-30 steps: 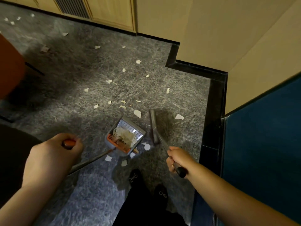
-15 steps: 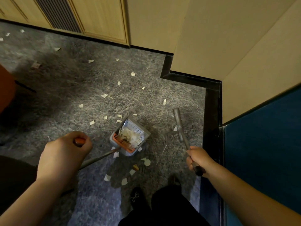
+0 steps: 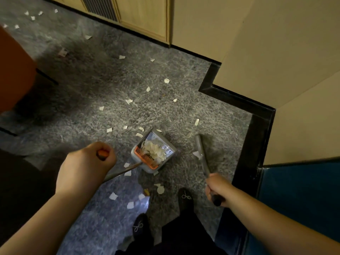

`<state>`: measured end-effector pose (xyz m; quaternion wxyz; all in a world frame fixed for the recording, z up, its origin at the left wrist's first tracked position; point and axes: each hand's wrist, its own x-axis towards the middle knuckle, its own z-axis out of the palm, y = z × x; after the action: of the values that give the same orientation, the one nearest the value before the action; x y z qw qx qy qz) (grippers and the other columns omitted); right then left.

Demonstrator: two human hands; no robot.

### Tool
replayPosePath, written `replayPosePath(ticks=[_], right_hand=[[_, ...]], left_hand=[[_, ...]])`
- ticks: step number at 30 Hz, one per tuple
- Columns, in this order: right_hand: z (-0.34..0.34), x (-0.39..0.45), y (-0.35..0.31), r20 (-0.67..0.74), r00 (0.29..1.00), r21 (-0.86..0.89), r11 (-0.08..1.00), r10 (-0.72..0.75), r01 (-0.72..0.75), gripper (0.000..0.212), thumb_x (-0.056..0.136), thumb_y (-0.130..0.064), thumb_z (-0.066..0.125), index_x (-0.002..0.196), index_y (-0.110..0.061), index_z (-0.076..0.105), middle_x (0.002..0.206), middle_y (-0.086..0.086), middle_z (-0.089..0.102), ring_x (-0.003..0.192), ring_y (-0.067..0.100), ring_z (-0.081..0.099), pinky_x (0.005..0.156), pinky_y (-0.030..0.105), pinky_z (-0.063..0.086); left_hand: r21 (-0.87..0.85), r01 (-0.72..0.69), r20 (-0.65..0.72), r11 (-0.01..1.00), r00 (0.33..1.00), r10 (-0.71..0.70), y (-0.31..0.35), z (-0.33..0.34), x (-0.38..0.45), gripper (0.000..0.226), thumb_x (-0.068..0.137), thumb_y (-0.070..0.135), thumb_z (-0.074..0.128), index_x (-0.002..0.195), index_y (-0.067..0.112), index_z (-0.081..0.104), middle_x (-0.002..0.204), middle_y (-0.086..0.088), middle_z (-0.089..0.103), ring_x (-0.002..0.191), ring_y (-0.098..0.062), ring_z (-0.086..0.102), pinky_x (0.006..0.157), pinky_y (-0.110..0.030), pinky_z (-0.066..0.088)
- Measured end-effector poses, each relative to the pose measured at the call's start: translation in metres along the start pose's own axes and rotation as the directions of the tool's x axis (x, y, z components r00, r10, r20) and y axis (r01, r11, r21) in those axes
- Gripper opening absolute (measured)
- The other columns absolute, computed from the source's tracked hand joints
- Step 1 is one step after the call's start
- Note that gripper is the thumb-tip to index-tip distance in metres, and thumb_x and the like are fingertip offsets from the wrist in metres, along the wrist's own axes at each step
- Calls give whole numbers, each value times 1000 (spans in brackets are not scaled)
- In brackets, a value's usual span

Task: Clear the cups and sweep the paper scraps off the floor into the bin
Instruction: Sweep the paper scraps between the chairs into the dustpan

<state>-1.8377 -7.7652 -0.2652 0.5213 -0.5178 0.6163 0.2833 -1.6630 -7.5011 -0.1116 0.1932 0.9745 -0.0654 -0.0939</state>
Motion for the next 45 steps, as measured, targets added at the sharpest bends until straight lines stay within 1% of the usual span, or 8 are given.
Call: replayPosePath(ticks=[3, 8, 14, 19, 25, 30, 36, 45], right_hand=[[16, -7, -15, 90, 994, -95, 993, -56, 64, 28, 97, -4, 31, 89, 4, 56, 51, 15, 49, 46, 26, 48, 43, 30, 39], [26, -19, -47, 195, 972, -116, 981, -130, 154, 25, 98, -3, 33, 82, -12, 50, 45, 10, 44, 32, 17, 41, 34, 18, 31], [38, -38, -76, 293, 949, -218, 958, -119, 187, 25, 101, -10, 34, 83, -20, 48, 54, 8, 44, 41, 14, 39, 38, 19, 30], [58, -62, -76, 398, 914, -229, 957, -73, 177, 17, 102, -10, 32, 108, -24, 40, 57, 7, 39, 30, 9, 34, 35, 13, 30], [92, -98, -55, 454, 888, -324, 915, -72, 240, 21, 103, -8, 29, 100, -25, 42, 57, 5, 35, 28, 7, 30, 35, 10, 28], [118, -115, -27, 464, 883, -404, 871, -69, 280, 37, 103, -7, 30, 136, -23, 35, 57, 5, 35, 28, 7, 30, 36, 10, 27], [147, -137, 8, 473, 880, -492, 818, -35, 297, 39, 102, -8, 33, 139, -23, 35, 59, 5, 35, 28, 6, 30, 35, 9, 27], [184, -156, 57, 461, 887, -660, 680, 31, 320, 41, 102, -11, 32, 139, -28, 35, 56, 3, 36, 30, 5, 33, 33, 11, 29]], left_hand=[[-7, 54, -21, 999, 998, -54, 12, 2, 3, 6, 82, 33, 71, 79, 28, 70, 67, 1, 67, 68, -26, 62, 64, -34, 49], [-34, 161, -72, 986, 984, -163, 13, -3, -8, 8, 83, 34, 71, 80, 27, 70, 67, 1, 66, 66, -24, 60, 64, -34, 49], [-177, 333, -56, 926, 936, -347, -20, -34, -44, 14, 87, 34, 67, 96, 24, 69, 78, -2, 67, 77, -26, 63, 75, -46, 55], [-209, 446, -172, 870, 859, -482, -52, -45, -78, 12, 89, 30, 67, 98, 23, 68, 75, 1, 64, 72, -23, 61, 71, -44, 56], [-259, 540, -284, 801, 750, -597, -103, -43, -134, 9, 88, 31, 68, 92, 23, 70, 68, 5, 62, 62, -19, 59, 59, -41, 56], [-291, 617, -328, 731, 653, -682, -146, -40, -196, 8, 87, 31, 70, 86, 23, 69, 61, 9, 59, 59, -20, 57, 57, -34, 48], [-279, 720, -325, 635, 552, -768, -188, -22, -271, 5, 82, 26, 76, 83, 21, 74, 71, -6, 72, 73, -31, 68, 62, -32, 42], [-323, 794, -256, 515, 451, -855, -233, 1, -361, 9, 80, 26, 77, 75, 26, 70, 75, -9, 73, 76, -35, 69, 60, -34, 46]])
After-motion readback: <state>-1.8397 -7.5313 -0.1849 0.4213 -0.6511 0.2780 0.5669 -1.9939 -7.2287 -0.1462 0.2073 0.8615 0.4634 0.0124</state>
